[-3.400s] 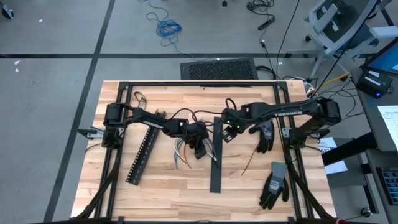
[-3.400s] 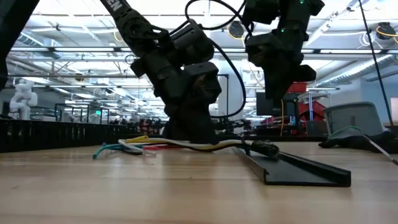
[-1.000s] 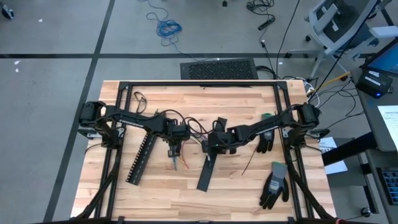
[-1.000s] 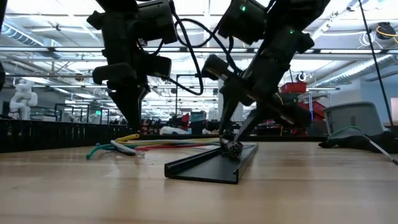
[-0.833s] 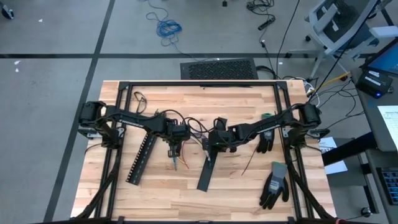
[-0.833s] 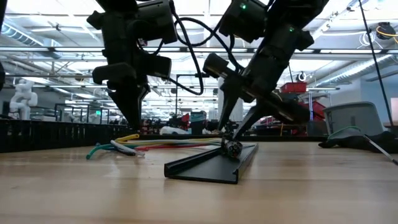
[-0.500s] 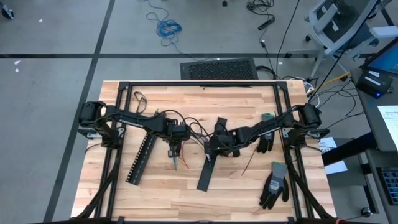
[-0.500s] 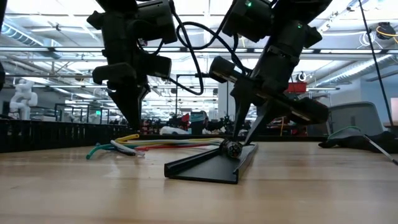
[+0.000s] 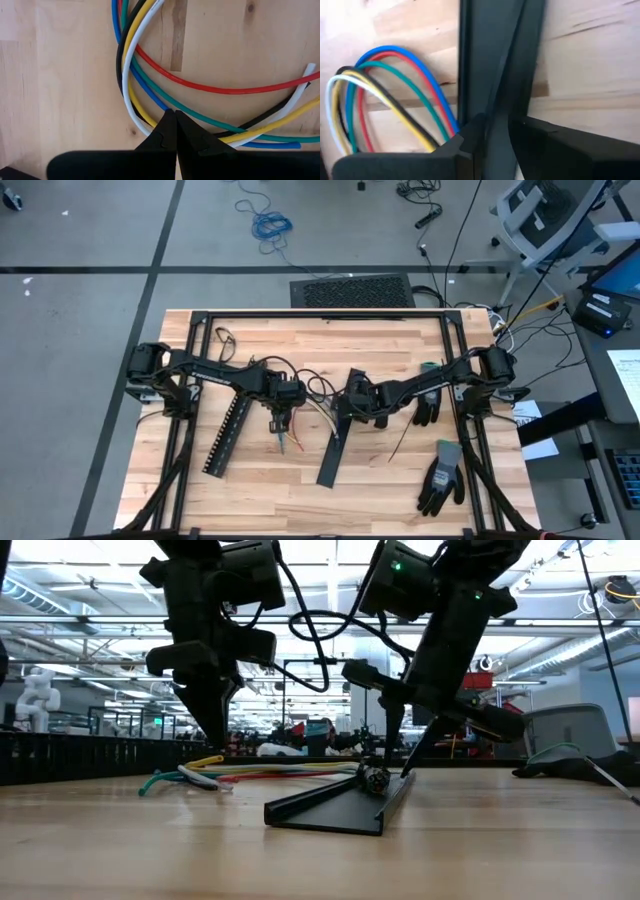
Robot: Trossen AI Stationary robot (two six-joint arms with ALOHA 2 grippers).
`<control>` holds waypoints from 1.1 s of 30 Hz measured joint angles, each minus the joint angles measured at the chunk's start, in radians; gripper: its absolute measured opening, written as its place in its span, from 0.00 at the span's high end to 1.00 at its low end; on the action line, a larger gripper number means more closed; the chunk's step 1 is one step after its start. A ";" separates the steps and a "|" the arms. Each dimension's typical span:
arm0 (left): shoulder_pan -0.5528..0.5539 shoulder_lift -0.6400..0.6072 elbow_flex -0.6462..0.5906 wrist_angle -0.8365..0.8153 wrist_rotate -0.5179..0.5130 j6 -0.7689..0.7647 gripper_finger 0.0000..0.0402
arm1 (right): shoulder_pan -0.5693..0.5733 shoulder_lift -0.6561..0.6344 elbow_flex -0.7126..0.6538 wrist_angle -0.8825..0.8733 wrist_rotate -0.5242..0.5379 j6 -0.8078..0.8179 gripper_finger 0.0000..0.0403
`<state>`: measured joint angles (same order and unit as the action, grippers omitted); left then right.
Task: Ziptie cables
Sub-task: Wrap the black zip tie around the cables
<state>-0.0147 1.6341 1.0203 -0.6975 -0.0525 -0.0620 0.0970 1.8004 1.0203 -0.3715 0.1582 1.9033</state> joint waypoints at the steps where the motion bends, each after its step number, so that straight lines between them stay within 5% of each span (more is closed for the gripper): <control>1: 0.000 0.000 0.000 0.000 0.000 0.000 1.00 | -0.003 0.000 0.001 0.002 -0.001 0.000 0.81; 22: 0.000 0.000 0.000 -0.003 0.000 0.026 1.00 | -0.038 0.063 0.005 0.111 -0.046 -0.011 0.81; 28: 0.000 0.000 0.000 -0.001 0.000 0.025 1.00 | -0.038 0.065 0.004 0.080 -0.039 -0.090 0.97; 33: 0.000 0.000 0.000 0.000 0.000 0.024 1.00 | -0.038 0.066 0.004 0.063 -0.029 -0.147 1.00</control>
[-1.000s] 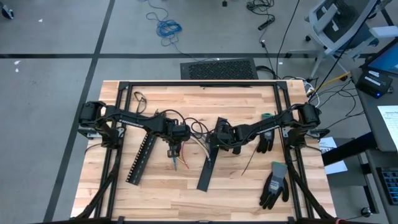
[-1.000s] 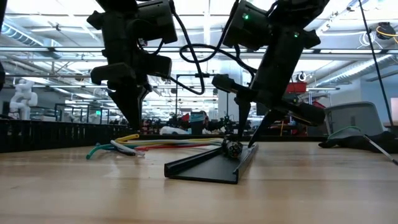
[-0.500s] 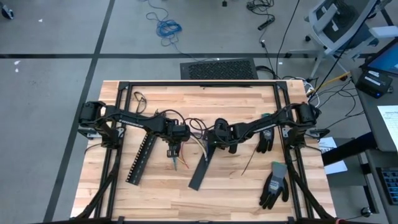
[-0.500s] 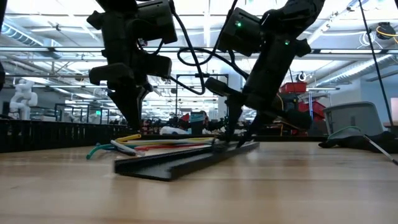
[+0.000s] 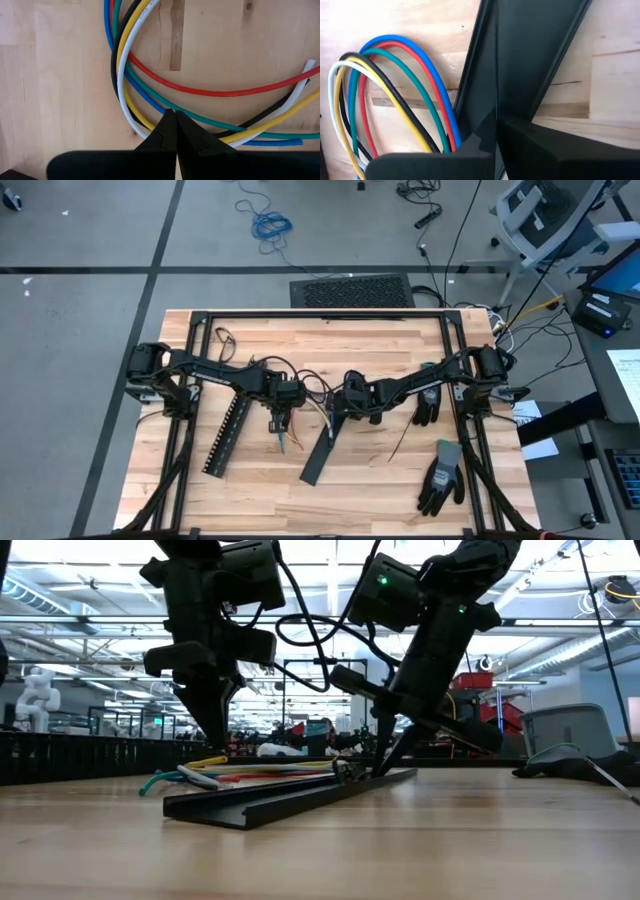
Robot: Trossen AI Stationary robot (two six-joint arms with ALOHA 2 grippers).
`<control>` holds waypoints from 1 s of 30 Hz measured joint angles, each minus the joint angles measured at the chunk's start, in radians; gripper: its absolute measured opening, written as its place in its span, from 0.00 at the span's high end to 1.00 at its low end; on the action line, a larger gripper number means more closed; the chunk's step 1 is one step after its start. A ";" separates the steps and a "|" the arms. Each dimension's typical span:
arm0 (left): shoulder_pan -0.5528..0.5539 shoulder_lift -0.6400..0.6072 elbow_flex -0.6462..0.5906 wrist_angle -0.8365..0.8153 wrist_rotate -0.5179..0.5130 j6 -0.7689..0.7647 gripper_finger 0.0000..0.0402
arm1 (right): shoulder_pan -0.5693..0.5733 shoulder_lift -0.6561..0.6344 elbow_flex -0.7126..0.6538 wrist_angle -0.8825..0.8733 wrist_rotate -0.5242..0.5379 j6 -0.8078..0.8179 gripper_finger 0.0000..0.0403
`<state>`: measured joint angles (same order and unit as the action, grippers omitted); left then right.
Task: Ziptie cables
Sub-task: Wrap the black zip tie around the cables
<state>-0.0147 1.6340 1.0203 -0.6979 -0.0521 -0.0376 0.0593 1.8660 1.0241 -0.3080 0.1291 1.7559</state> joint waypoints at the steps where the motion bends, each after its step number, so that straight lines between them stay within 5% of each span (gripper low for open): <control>1: 0.000 0.000 0.000 0.000 0.000 0.000 1.00 | 0.000 0.000 0.000 0.000 0.001 -0.011 1.00; 21: 0.041 0.000 0.084 0.024 0.000 0.079 1.00 | -0.014 -0.179 -0.007 -0.009 0.151 -0.247 1.00; 30: 0.099 -0.011 0.097 0.299 0.091 0.068 1.00 | -0.014 -0.317 -0.006 -0.017 0.236 -0.352 1.00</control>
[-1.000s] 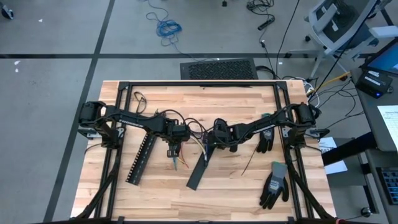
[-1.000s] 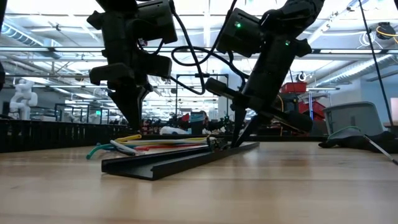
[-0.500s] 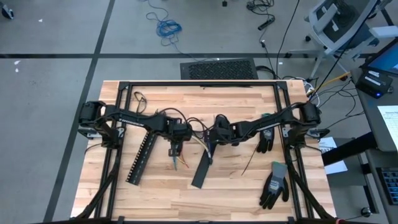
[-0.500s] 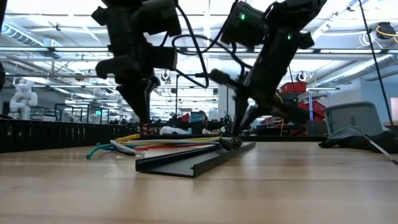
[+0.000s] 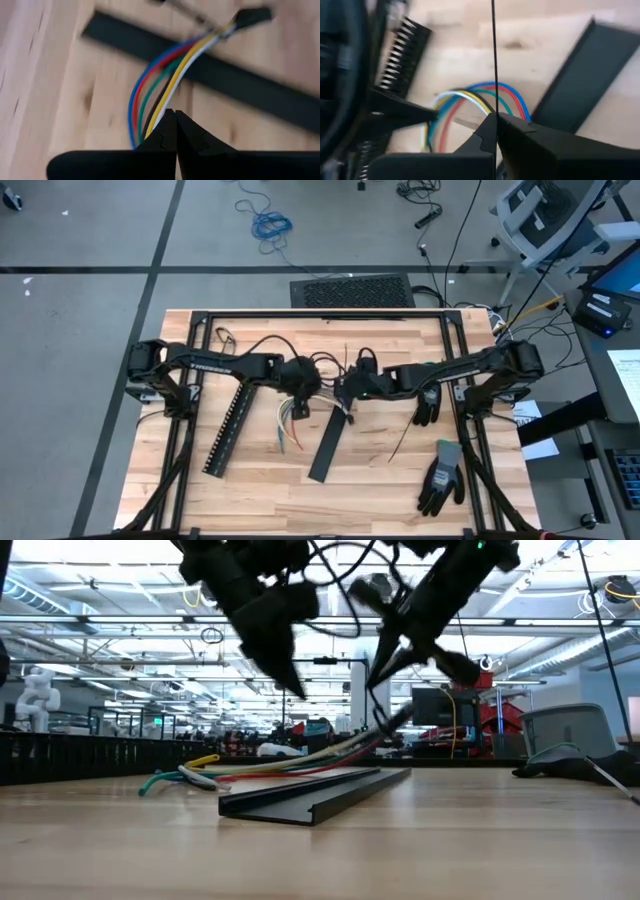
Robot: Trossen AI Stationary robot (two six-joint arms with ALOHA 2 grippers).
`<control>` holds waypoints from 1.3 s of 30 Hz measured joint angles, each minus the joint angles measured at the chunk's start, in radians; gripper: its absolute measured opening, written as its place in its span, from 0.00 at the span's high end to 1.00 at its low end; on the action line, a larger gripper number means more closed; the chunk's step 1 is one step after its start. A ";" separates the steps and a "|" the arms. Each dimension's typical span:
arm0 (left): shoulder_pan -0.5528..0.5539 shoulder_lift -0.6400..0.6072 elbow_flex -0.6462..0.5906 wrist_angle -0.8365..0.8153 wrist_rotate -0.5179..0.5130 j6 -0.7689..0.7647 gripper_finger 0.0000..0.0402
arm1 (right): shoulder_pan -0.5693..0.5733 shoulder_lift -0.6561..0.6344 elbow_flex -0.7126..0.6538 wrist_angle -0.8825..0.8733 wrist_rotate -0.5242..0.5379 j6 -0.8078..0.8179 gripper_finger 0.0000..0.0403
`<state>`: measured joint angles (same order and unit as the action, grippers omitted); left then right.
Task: Ziptie cables
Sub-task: Wrap the black zip tie around the cables
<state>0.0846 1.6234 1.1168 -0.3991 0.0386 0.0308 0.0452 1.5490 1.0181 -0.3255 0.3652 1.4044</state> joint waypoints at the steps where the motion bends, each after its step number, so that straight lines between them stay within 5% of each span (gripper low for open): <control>1: 0.007 0.000 0.000 0.032 0.025 -0.006 1.00 | 0.000 -0.017 0.000 -0.006 0.007 -0.009 1.00; 13: 0.096 0.001 -0.030 0.382 0.265 -0.244 1.00 | -0.014 -0.122 0.002 -0.160 0.036 -0.142 1.00; 18: 0.106 0.023 -0.030 0.471 0.267 -0.374 0.96 | -0.015 -0.124 0.002 -0.157 0.030 -0.165 1.00; 31: 0.089 0.083 -0.030 0.481 0.235 -0.515 0.61 | -0.019 -0.124 0.003 -0.081 0.018 -0.236 1.00; 39: 0.071 0.146 -0.031 0.654 0.182 -0.617 0.59 | -0.024 -0.124 0.003 -0.067 -0.005 -0.239 1.00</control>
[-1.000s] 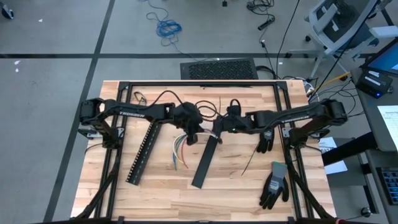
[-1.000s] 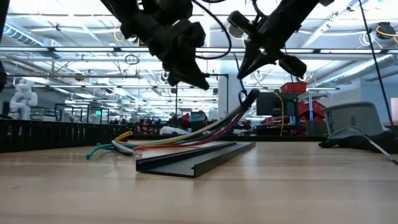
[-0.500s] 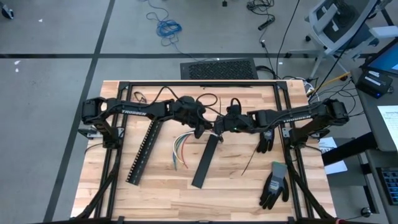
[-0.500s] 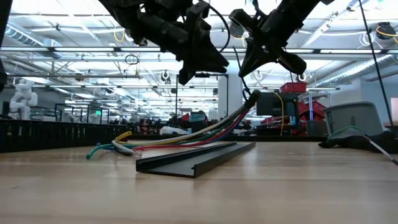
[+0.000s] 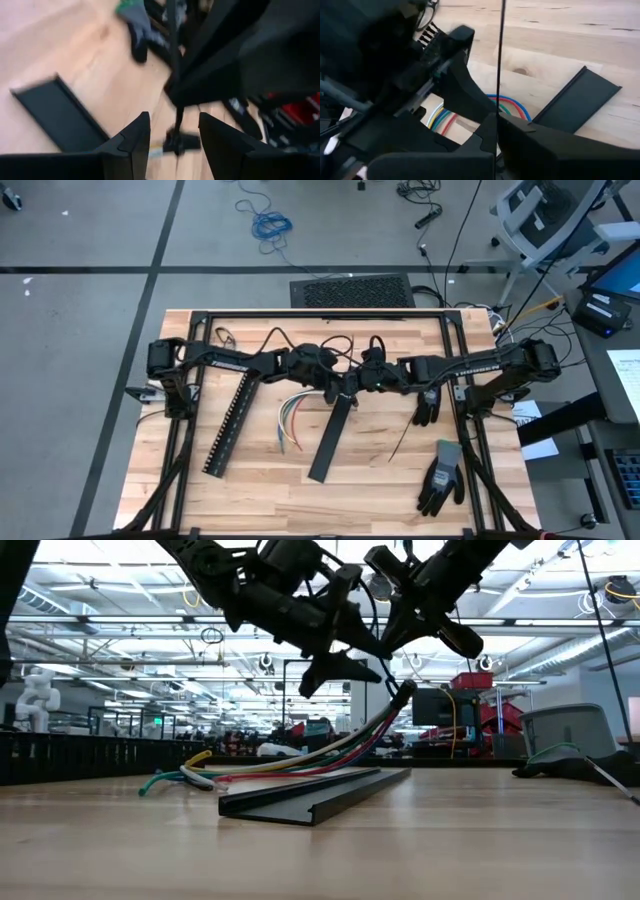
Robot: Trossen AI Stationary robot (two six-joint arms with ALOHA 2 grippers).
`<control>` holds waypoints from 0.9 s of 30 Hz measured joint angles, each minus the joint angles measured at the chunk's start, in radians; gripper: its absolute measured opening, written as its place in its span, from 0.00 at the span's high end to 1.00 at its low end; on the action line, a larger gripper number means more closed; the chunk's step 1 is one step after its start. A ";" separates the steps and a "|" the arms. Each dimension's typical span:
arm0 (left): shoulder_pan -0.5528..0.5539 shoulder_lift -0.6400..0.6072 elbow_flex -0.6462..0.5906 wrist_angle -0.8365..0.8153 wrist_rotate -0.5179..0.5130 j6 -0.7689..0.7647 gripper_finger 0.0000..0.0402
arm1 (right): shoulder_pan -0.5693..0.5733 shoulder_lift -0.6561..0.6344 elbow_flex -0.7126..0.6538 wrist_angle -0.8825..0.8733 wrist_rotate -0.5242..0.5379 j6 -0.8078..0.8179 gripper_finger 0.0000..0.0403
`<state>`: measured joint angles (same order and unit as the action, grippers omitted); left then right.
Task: Ziptie cables
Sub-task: Wrap the black zip tie around the cables
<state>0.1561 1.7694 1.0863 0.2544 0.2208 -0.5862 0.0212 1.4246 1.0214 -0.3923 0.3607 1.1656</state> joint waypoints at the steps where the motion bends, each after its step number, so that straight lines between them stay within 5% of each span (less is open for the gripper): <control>1: -0.002 -0.002 0.000 0.016 -0.029 0.000 0.59 | 0.000 0.000 0.000 0.000 0.001 0.000 1.00; 20: -0.084 0.023 0.001 0.009 -0.318 0.024 0.60 | -0.009 0.000 0.000 0.079 0.008 -0.012 1.00; 23: -0.096 0.023 0.001 0.000 -0.390 0.023 0.68 | -0.009 -0.004 0.000 0.077 0.028 -0.018 1.00; 27: -0.101 0.023 0.001 0.005 -0.414 0.023 0.89 | -0.014 -0.023 0.000 0.075 0.073 -0.025 1.00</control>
<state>0.0546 1.7924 1.0874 0.2593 -0.1935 -0.5630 0.0074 1.4019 1.0210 -0.3168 0.4338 1.1403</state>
